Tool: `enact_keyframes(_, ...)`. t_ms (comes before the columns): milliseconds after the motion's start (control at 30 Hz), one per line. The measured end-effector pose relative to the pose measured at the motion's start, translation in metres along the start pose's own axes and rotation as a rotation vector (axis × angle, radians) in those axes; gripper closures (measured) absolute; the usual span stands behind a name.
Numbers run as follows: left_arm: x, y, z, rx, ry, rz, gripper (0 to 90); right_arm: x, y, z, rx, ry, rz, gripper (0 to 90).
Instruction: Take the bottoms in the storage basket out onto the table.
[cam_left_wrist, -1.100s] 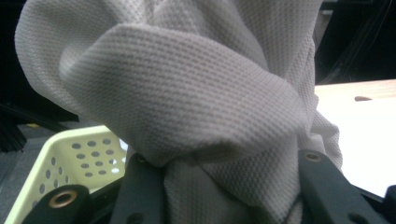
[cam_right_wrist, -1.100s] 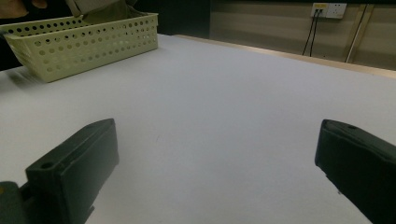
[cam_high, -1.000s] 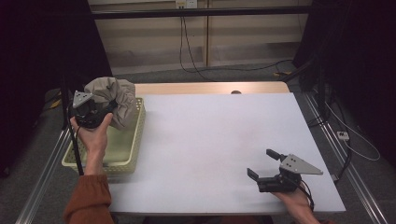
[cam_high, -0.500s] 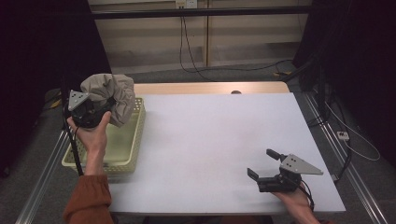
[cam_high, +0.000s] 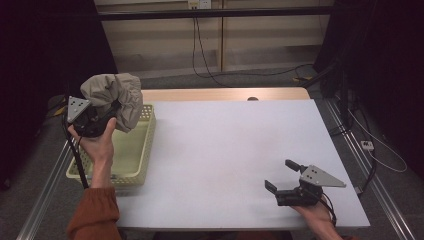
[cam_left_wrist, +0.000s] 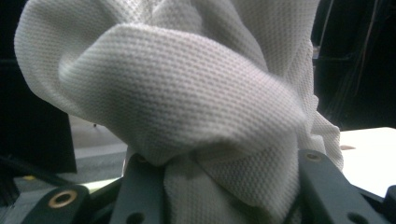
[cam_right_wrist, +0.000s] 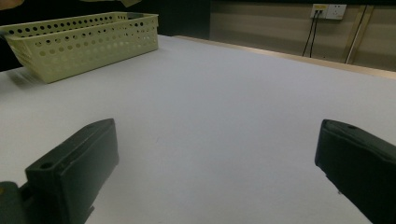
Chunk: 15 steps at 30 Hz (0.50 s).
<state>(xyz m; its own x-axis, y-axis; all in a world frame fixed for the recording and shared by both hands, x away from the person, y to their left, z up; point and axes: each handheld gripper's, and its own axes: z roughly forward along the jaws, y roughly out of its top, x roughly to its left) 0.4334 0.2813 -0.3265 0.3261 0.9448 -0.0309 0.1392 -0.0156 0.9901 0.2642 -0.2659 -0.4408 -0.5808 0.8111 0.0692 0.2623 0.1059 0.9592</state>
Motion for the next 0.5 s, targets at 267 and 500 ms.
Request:
enact_keyframes(267, -0.009, 0.009, -0.004, -0.032, -0.008, 0.009, 61.2, 0.000, 0.000, 0.000, 0.000, 0.000, 0.002, 0.0)
enact_keyframes(500, -0.016, 0.015, -0.005, -0.035, -0.008, 0.020, 61.3, 0.000, 0.000, 0.000, 0.000, 0.001, 0.003, 0.0)
